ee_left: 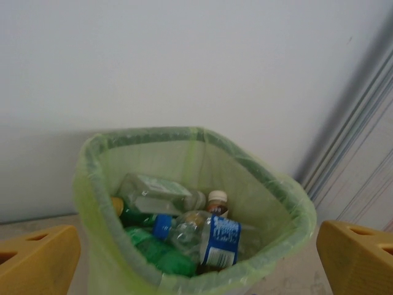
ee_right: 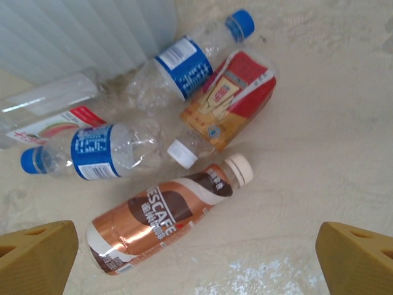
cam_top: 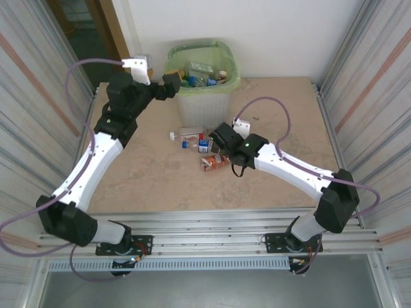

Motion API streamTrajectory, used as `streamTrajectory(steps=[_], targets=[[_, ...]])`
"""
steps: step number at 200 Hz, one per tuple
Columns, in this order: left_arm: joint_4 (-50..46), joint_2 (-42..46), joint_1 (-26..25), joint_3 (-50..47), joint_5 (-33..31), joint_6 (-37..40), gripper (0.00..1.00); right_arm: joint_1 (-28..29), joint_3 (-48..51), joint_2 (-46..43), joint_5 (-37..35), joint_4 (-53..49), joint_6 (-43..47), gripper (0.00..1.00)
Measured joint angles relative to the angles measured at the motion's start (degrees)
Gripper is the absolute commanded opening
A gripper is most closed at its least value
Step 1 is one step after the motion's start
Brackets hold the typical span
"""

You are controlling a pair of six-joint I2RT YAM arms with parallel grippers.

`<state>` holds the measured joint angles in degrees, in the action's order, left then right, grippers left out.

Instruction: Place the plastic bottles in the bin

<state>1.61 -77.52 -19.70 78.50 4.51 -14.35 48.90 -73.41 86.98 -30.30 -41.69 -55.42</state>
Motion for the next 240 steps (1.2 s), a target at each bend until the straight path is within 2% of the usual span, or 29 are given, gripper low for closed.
streamTrajectory(steps=[41, 79, 155, 240], targets=[[0.55, 7.98, 2.67, -11.74, -3.78, -0.92, 0.99, 0.0, -0.59, 3.54, 2.12, -0.72, -2.38, 0.98], [-0.04, 10.34, 4.66, -17.42, -5.27, -2.14, 0.99, -0.11, -2.16, 6.6, 3.82, -0.39, -3.89, 0.98], [-0.2, 10.34, 4.94, -19.17, -6.1, -2.45, 0.99, -2.38, -2.75, 13.77, 10.88, 3.06, -4.81, 0.98], [-0.13, 10.03, 5.42, -19.17, -6.08, -2.62, 0.99, -2.82, -4.09, 19.26, 15.23, 4.46, -5.64, 0.98]])
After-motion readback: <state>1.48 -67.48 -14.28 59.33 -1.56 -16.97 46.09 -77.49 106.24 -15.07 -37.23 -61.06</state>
